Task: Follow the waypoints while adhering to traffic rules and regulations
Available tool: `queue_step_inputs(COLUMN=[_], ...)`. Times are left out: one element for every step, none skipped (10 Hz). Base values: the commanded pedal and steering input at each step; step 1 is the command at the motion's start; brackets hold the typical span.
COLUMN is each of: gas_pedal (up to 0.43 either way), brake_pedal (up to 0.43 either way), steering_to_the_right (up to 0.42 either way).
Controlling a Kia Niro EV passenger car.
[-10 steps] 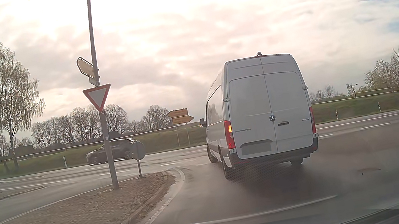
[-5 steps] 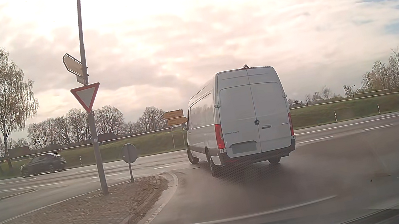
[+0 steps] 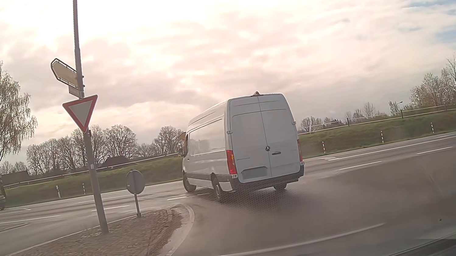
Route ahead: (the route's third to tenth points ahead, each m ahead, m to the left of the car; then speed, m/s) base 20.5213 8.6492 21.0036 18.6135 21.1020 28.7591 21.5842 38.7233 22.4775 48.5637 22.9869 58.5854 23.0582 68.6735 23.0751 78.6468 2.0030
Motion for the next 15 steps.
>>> queue_step_inputs(gas_pedal=[0.287, 0.28, 0.228, 0.228, 0.209, 0.189, 0.169, 0.11, 0.0, 0.0, 0.0, 0.0, 0.0, 0.0, 0.0], brake_pedal=[0.0, 0.0, 0.0, 0.0, 0.0, 0.006, 0.0, 0.0, 0.0, 0.006, 0.0, 0.0, 0.0, 0.006, 0.0], steering_to_the_right=[0.08, 0.08, 0.08, 0.08, 0.08, 0.079, 0.079, 0.078, 0.078, 0.074, 0.06, 0.047, 0.041, 0.038, 0.032])
